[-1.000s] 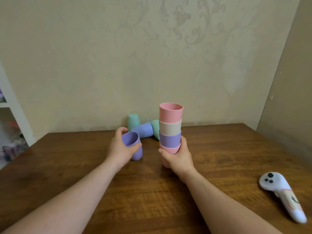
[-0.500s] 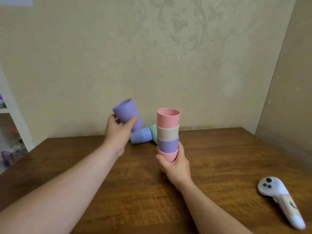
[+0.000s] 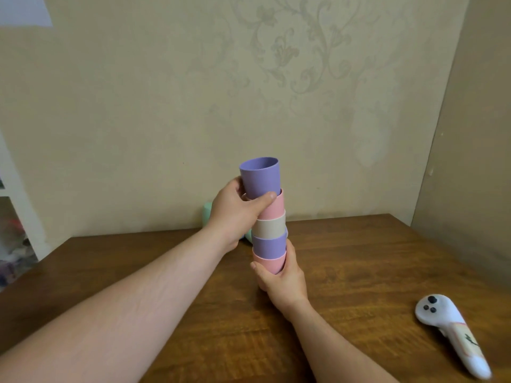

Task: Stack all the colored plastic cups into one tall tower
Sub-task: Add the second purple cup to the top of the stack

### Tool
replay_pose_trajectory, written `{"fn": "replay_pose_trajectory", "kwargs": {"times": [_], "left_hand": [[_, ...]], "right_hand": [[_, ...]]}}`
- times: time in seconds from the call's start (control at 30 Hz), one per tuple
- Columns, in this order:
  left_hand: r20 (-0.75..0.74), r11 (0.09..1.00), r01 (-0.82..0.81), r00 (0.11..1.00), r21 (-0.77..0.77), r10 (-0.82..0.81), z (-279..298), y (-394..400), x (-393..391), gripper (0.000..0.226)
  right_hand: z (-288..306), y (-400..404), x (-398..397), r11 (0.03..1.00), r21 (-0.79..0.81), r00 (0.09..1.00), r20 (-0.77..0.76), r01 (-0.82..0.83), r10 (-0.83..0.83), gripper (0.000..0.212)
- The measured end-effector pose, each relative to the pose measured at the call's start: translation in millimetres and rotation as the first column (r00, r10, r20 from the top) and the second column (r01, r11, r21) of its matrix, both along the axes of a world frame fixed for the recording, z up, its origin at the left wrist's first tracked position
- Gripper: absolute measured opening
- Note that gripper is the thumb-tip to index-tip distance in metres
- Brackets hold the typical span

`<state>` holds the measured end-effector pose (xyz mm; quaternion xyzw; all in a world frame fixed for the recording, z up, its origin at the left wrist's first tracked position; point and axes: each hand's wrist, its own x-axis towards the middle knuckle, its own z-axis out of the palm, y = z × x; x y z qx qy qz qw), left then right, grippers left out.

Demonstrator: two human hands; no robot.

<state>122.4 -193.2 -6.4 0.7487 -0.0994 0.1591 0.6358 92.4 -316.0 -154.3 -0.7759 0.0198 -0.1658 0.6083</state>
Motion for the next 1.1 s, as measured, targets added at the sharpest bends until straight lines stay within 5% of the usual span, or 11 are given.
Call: {"fn": "replay_pose_trajectory", "kwargs": {"times": [0.47, 0.63, 0.77, 0.9, 1.0, 1.1], "left_hand": [[0.000, 0.982, 0.084, 0.996, 0.167, -0.085, -24.2, -5.6, -5.2, 0.074], [-0.119, 0.970, 0.151, 0.984, 0.192, -0.130, -69.9, 9.4, 0.3, 0.093], [-0.176, 0.992, 0.045, 0.984, 0.119, -0.023, -107.7, 22.1, 6.7, 0.079], [-0.164, 0.992, -0.102, 0.980, 0.070, 0.113, -119.3, 34.2, 23.3, 0.075], [-0.146, 0.982, -0.183, 0.971, 0.050, 0.188, -118.2, 46.2, 33.4, 0.082], [-0.160, 0.982, -0.187, 0.970, -0.014, 0.182, -123.2, 47.8, 41.2, 0.078]], "right_hand": [[-0.3, 1.0, 3.8, 0.999, -0.041, 0.999, -0.027, -0.022, 0.021, 0.085], [3.3, 7.4, 3.4, 0.986, -0.144, 0.996, -0.047, -0.085, 0.079, 0.084], [5.9, 13.1, 6.6, 0.909, -0.356, 0.974, -0.128, -0.219, 0.185, 0.086], [16.7, -6.7, 22.3, 0.709, -0.604, 0.928, -0.300, -0.363, 0.221, 0.084], [34.1, -30.4, 55.0, 0.662, -0.723, 0.975, -0.215, -0.195, 0.054, 0.062], [57.7, -42.2, 100.3, 0.728, -0.685, 0.986, -0.134, -0.023, -0.095, 0.049]]}}
